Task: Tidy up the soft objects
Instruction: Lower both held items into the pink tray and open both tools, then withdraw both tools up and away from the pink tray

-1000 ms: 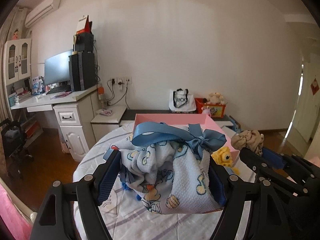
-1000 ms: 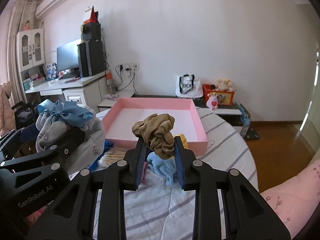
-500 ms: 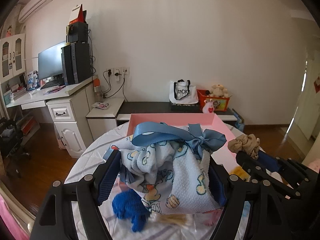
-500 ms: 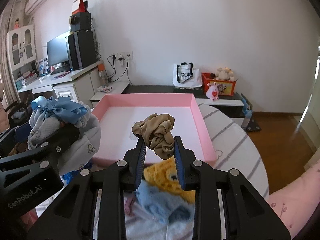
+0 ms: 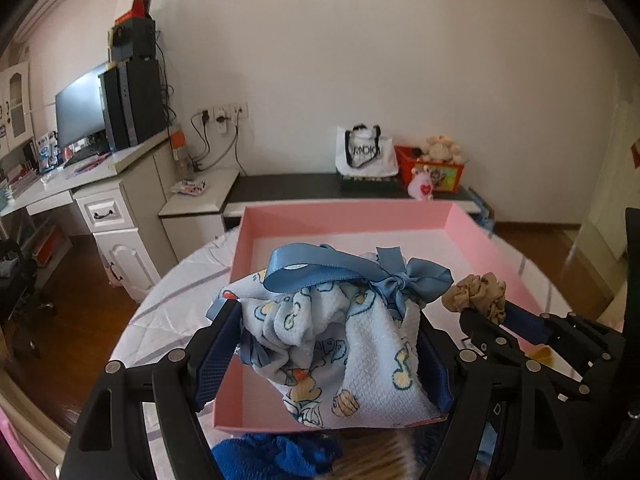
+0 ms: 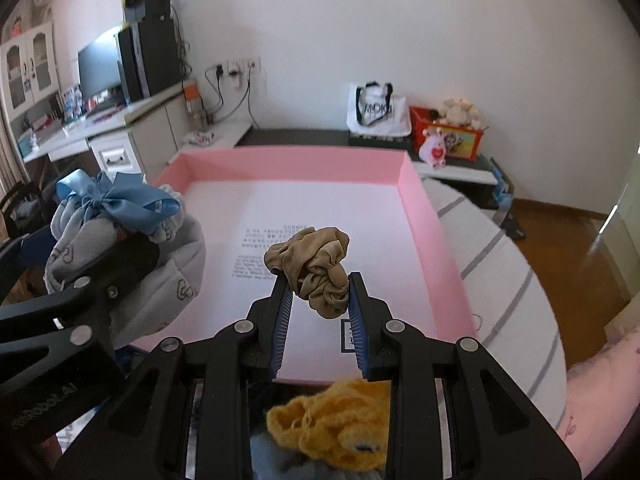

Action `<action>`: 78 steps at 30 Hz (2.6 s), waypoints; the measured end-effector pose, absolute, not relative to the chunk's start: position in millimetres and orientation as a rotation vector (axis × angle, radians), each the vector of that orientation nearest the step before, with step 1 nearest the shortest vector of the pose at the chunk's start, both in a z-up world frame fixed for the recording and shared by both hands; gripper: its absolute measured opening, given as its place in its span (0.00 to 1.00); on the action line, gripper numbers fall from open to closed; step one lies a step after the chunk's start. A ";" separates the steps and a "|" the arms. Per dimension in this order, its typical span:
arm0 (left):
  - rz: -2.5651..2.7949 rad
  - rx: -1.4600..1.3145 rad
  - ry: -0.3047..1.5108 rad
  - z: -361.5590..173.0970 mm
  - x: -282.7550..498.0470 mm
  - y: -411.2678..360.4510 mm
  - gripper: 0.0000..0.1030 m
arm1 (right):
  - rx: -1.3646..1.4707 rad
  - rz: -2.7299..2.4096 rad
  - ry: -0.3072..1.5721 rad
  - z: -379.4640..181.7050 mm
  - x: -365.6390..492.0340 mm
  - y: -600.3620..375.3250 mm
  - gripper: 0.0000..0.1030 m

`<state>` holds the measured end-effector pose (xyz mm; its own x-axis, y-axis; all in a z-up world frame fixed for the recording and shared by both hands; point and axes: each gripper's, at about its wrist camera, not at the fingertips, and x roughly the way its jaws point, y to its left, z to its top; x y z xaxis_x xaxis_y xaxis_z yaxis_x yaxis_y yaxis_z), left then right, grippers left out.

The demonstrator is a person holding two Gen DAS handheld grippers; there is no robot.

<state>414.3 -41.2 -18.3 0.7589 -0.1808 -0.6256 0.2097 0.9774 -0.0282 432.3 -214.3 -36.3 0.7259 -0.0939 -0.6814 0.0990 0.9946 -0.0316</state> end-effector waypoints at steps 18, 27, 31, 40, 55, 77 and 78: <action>-0.171 0.035 0.695 -32.6 486.3 -41.5 1.00 | -0.008 -0.174 0.757 -40.5 437.1 -217.9 0.79; -0.144 0.026 0.690 -47.0 474.8 -40.0 1.00 | 0.012 -0.176 0.765 -39.5 437.3 -220.0 0.86; -0.140 0.029 0.680 -50.4 456.3 -40.4 1.00 | 0.013 -0.177 0.760 -38.4 435.5 -219.4 0.86; -0.141 0.029 0.663 -40.5 427.4 -39.2 1.00 | 0.028 -0.173 0.746 -31.6 426.0 -218.8 0.85; -0.107 0.015 0.629 -17.7 369.8 -24.8 1.00 | 0.015 -0.186 0.704 -14.8 392.5 -208.9 0.85; -0.073 -0.003 0.509 14.9 231.5 -14.5 1.00 | 0.017 -0.205 0.544 32.8 280.4 -205.0 0.86; -0.071 -0.003 0.499 17.4 222.5 -13.1 1.00 | 0.016 -0.201 0.534 35.4 274.6 -203.2 0.86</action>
